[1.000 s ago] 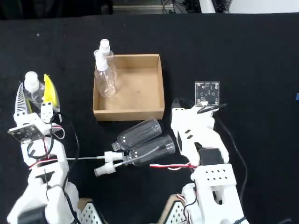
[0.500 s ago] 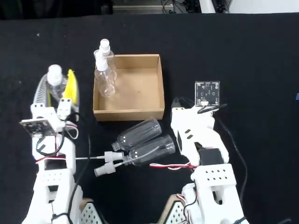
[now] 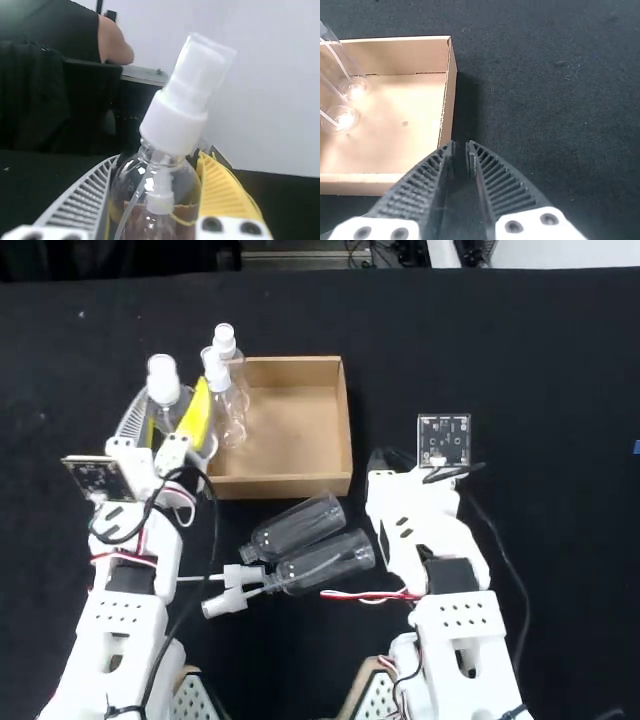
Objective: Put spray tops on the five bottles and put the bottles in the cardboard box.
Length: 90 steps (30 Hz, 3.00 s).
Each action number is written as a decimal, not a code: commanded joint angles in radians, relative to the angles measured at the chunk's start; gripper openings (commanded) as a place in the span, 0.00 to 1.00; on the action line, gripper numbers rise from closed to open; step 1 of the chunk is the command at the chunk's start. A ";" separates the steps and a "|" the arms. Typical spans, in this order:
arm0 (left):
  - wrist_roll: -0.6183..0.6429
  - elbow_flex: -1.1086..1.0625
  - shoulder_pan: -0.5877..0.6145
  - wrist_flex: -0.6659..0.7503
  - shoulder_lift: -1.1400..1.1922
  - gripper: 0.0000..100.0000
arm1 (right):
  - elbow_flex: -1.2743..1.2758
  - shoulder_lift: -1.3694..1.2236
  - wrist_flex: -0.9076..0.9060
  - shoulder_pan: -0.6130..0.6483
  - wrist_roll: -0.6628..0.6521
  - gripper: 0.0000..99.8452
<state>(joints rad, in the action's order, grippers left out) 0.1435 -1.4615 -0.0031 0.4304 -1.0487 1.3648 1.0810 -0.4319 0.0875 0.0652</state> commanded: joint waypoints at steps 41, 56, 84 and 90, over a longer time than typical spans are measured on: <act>-0.003 0.177 -0.102 0.483 0.677 0.03 | -0.007 0.035 0.026 -0.018 0.000 0.02; 0.006 0.136 -0.096 0.483 0.704 0.03 | -0.007 0.035 0.026 -0.018 0.000 0.02; 0.089 0.124 -0.074 0.695 0.924 0.03 | -0.010 0.035 0.026 -0.018 0.000 0.02; 0.087 0.096 -0.064 0.769 0.976 0.03 | -0.010 0.035 0.026 -0.018 0.000 0.02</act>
<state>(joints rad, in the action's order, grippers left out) 0.2248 -1.3725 -0.0905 1.1577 -0.0744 1.3648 1.0810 -0.4319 0.0875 0.0652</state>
